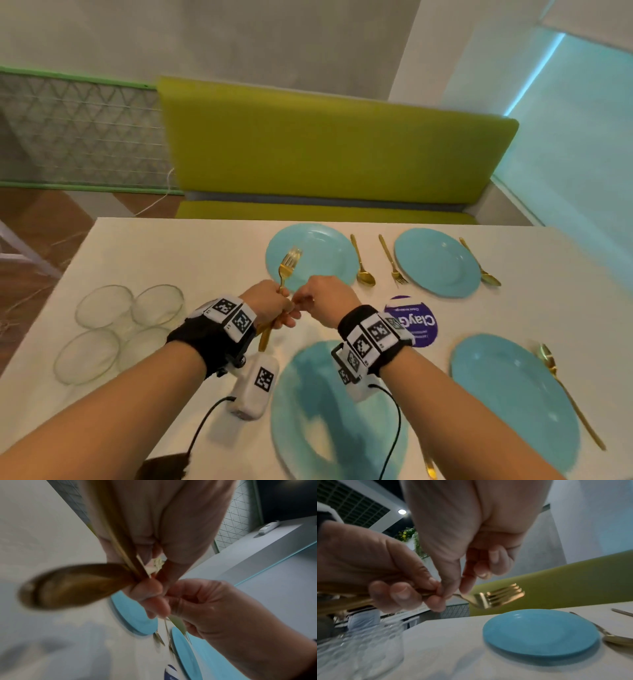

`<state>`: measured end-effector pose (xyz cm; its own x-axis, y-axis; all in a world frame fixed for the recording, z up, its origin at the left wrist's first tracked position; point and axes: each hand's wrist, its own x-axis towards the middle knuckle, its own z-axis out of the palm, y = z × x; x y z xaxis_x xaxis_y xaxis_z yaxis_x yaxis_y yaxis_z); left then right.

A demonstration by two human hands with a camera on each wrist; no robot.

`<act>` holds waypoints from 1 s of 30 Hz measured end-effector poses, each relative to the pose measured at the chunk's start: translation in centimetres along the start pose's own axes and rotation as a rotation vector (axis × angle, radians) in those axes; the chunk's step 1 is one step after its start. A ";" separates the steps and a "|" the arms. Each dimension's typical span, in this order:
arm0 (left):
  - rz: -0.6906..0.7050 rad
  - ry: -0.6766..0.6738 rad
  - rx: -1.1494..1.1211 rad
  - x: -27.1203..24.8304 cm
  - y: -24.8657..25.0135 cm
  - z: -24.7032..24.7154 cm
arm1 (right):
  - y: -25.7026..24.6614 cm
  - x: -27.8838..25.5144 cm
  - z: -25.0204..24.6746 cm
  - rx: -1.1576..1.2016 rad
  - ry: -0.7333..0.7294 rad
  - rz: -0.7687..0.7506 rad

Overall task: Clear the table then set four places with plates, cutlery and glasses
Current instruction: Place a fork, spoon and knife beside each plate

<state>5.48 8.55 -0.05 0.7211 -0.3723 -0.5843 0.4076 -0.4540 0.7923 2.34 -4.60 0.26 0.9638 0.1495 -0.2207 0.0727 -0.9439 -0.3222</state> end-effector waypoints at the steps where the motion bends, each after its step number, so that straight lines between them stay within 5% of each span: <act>1: -0.021 -0.002 0.002 -0.4 -0.6 -0.9 | -1.0 0.2 0.5 -0.018 -0.009 -0.012; 5: -0.104 0.127 -0.078 -1.0 -2.3 -5.0 | -3.6 1.4 2.6 -0.001 0.001 0.010; 9: -0.102 0.286 -0.165 -1.0 -2.8 -8.7 | -3.6 3.0 3.9 0.113 0.039 0.201; 15: -0.103 0.240 -0.287 -0.4 -2.4 -10.9 | -2.9 7.1 4.7 0.246 -0.047 0.500; 21: -0.085 0.216 -0.318 0.7 -1.3 -10.9 | -3.1 11.7 5.8 0.280 -0.187 0.583; 24: -0.074 0.235 -0.331 1.7 -1.0 -11.5 | -3.4 13.0 6.0 0.525 -0.068 0.751; 27: -0.077 0.260 -0.343 2.4 -0.7 -11.9 | -3.9 13.7 6.8 0.329 -0.083 0.687; 30: -0.073 0.278 -0.350 3.3 -0.4 -12.3 | -3.7 15.1 6.6 0.418 -0.054 0.695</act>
<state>14.61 17.44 -0.16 0.7871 -0.0959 -0.6093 0.5934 -0.1519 0.7905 14.90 3.11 -7.91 0.7388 -0.4066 -0.5374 -0.6502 -0.6398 -0.4098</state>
